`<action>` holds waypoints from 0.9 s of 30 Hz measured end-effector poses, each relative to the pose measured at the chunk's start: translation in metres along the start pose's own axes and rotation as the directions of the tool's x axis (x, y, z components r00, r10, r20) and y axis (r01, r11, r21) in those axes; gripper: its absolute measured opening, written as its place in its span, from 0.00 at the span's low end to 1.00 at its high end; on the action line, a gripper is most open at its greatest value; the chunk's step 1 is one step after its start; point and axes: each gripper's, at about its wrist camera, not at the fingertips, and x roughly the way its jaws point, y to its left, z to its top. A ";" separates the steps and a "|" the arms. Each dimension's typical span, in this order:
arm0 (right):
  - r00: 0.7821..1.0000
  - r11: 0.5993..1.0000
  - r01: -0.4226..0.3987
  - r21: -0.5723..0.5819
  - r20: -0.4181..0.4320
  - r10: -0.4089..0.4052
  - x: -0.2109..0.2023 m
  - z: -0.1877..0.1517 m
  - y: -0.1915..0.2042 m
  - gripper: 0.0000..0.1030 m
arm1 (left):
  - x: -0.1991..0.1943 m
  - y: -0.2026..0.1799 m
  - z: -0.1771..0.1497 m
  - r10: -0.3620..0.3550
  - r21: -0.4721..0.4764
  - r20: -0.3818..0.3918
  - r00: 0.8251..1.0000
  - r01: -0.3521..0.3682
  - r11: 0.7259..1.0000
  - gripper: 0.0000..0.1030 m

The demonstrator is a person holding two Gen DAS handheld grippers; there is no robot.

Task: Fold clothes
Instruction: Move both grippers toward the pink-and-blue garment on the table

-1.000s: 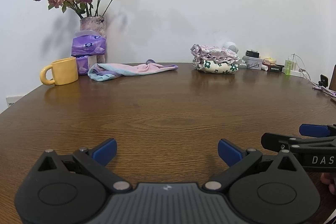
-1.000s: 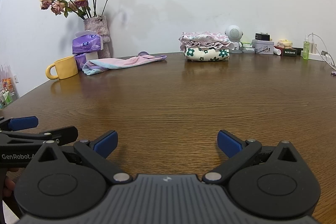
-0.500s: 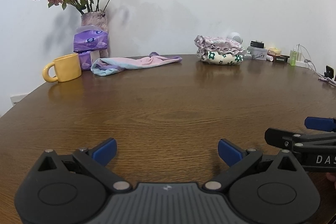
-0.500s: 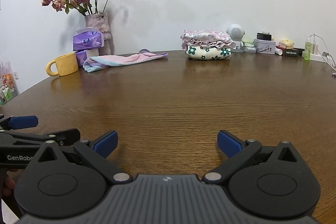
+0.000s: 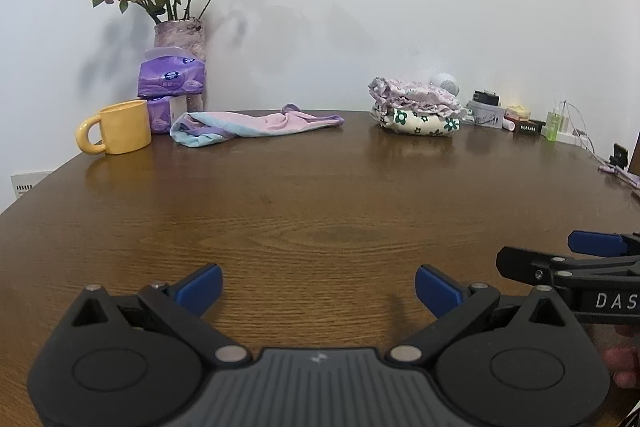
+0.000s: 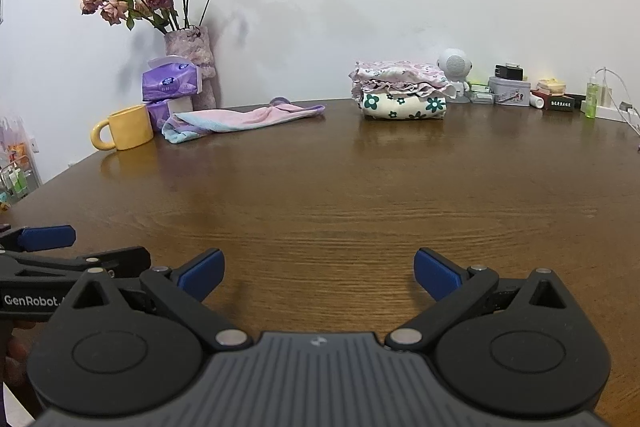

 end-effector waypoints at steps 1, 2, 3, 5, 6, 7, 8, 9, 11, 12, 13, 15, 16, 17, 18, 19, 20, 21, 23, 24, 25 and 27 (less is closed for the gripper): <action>1.000 1.000 -0.004 0.002 0.000 0.004 0.000 0.001 0.000 1.00 | -0.001 0.001 0.001 0.000 -0.004 0.002 1.000 0.000 1.000 1.00; 1.000 1.000 -0.008 0.002 0.000 0.008 0.001 0.003 0.000 1.00 | -0.001 0.002 0.003 -0.001 -0.008 0.000 1.000 0.001 1.000 1.00; 1.000 1.000 -0.011 0.002 -0.001 0.011 0.001 0.004 0.001 1.00 | -0.001 0.004 0.005 -0.001 -0.013 -0.002 1.000 0.001 1.000 1.00; 1.000 1.000 -0.020 0.002 -0.001 0.020 0.002 0.008 0.002 1.00 | 0.000 0.007 0.009 -0.007 -0.032 -0.006 1.000 0.006 0.999 1.00; 1.000 1.000 -0.024 0.003 -0.002 0.024 0.003 0.010 0.002 1.00 | 0.000 0.009 0.011 -0.012 -0.045 -0.009 1.000 0.012 0.999 1.00; 1.000 1.000 -0.028 0.004 -0.002 0.028 0.004 0.012 0.002 1.00 | 0.000 0.012 0.014 -0.020 -0.059 -0.015 1.000 0.020 0.998 1.00; 1.000 0.999 -0.032 0.006 0.000 0.032 0.005 0.015 0.003 1.00 | 0.001 0.015 0.017 -0.029 -0.074 -0.021 0.999 0.027 0.997 1.00; 0.999 0.999 -0.035 0.008 0.002 0.035 0.005 0.018 0.004 1.00 | 0.001 0.017 0.020 -0.038 -0.086 -0.027 0.999 0.036 0.996 1.00; 0.999 0.999 -0.045 0.013 0.007 0.045 0.007 0.025 0.004 1.00 | 0.002 0.022 0.026 -0.059 -0.105 -0.034 0.998 0.055 0.993 1.00; 0.999 0.998 -0.052 0.017 0.010 0.052 0.008 0.028 0.005 1.00 | 0.002 0.024 0.029 -0.065 -0.112 -0.035 0.997 0.061 0.992 1.00; 0.998 0.998 -0.059 0.020 0.012 0.059 0.009 0.032 0.005 1.00 | 0.001 0.026 0.032 -0.065 -0.116 -0.031 0.997 0.061 0.991 1.00; 0.997 0.997 -0.073 0.028 0.017 0.072 0.011 0.040 0.005 1.00 | 0.001 0.028 0.038 -0.073 -0.121 -0.021 0.997 0.070 0.990 1.00; 0.997 0.996 -0.080 0.031 0.020 0.079 0.011 0.044 0.005 1.00 | 0.000 0.030 0.041 -0.079 -0.121 -0.016 0.997 0.076 0.990 1.00; 0.996 0.996 -0.086 0.035 0.022 0.086 0.012 0.048 0.006 1.00 | 0.000 0.030 0.045 -0.082 -0.120 -0.012 0.997 0.080 0.990 1.00; 0.995 0.995 -0.093 0.038 0.025 0.092 0.013 0.051 0.006 1.00 | 0.000 0.031 0.048 -0.084 -0.120 -0.008 0.996 0.082 0.989 1.00; 0.995 0.994 -0.100 0.042 0.027 0.099 0.014 0.055 0.006 1.00 | 0.000 0.032 0.052 -0.085 -0.119 -0.005 0.996 0.084 0.989 1.00; 0.994 0.993 -0.111 0.049 0.029 0.110 0.016 0.060 0.005 1.00 | 0.001 0.033 0.056 -0.087 -0.119 -0.002 0.996 0.087 0.989 1.00; 0.992 0.991 -0.123 0.054 0.029 0.122 0.017 0.064 0.005 1.00 | 0.001 0.034 0.060 -0.089 -0.117 0.001 0.996 0.088 0.989 1.00; 0.990 0.988 -0.142 0.063 0.016 0.142 0.020 0.073 0.005 1.00 | 0.003 0.036 0.069 -0.083 -0.113 0.006 0.997 0.083 0.990 1.00; 0.988 0.986 -0.156 0.065 0.004 0.156 0.023 0.079 0.004 1.00 | 0.004 0.038 0.073 -0.079 -0.110 0.006 0.997 0.080 0.991 1.00; 0.986 0.984 -0.167 0.067 -0.002 0.168 0.025 0.084 0.004 1.00 | 0.006 0.040 0.077 -0.078 -0.104 0.007 0.997 0.079 0.991 1.00; 0.982 0.980 -0.189 0.068 -0.010 0.190 0.030 0.095 0.005 1.00 | 0.007 0.045 0.089 -0.104 -0.088 0.030 0.994 0.106 0.990 1.00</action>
